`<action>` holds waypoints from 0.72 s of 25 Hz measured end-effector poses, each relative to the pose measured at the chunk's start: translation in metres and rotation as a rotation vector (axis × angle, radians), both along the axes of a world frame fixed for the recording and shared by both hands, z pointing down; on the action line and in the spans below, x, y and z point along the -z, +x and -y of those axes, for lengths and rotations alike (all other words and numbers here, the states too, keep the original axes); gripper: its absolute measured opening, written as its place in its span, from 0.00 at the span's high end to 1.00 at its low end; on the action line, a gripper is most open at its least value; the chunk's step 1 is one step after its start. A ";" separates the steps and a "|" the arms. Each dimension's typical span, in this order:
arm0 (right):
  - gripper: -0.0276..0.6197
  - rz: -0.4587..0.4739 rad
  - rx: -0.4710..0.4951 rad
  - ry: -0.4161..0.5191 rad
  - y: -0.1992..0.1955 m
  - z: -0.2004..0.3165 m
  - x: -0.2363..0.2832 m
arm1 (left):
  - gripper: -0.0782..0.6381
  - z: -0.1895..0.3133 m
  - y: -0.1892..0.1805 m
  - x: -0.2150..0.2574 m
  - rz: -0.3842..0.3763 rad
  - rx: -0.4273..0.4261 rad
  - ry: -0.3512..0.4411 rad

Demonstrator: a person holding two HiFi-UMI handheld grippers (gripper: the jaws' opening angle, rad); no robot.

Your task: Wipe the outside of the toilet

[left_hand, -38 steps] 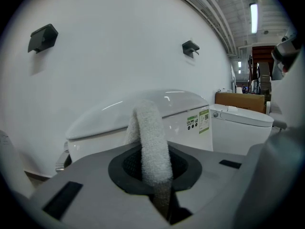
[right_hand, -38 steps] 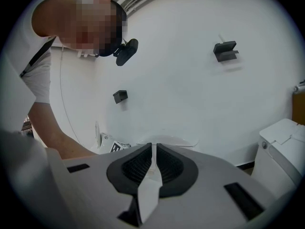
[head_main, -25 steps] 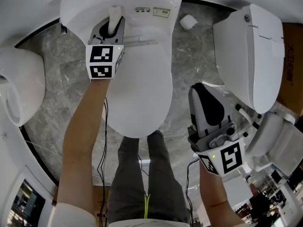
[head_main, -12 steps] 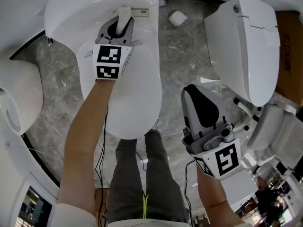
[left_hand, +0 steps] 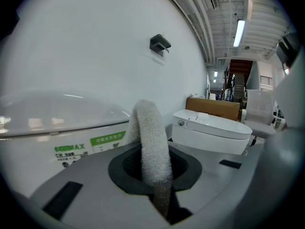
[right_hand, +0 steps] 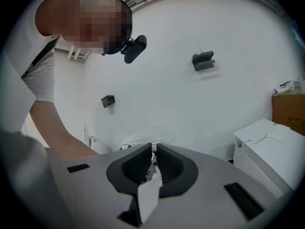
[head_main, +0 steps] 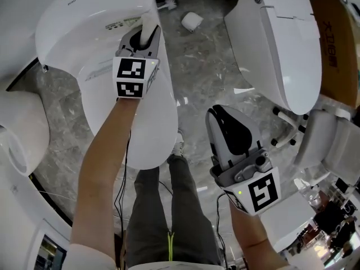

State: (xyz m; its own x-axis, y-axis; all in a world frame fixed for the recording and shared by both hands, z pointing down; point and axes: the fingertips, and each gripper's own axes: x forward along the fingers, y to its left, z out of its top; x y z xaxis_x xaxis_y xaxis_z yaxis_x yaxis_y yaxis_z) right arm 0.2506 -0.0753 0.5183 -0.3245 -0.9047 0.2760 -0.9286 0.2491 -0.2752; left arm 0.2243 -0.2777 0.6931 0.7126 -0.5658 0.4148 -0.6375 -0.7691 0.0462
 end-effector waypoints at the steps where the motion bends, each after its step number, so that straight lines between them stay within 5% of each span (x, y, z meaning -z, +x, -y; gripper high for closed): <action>1: 0.87 -0.001 -0.008 -0.003 0.003 -0.003 0.000 | 0.82 -0.002 0.008 0.001 0.000 -0.016 0.006; 8: 0.87 -0.010 -0.041 -0.001 0.016 -0.023 0.005 | 0.82 -0.019 0.039 0.021 -0.036 -0.061 0.023; 18: 0.87 -0.020 -0.045 0.033 0.004 -0.039 0.037 | 0.82 -0.047 0.030 0.060 -0.063 -0.086 0.035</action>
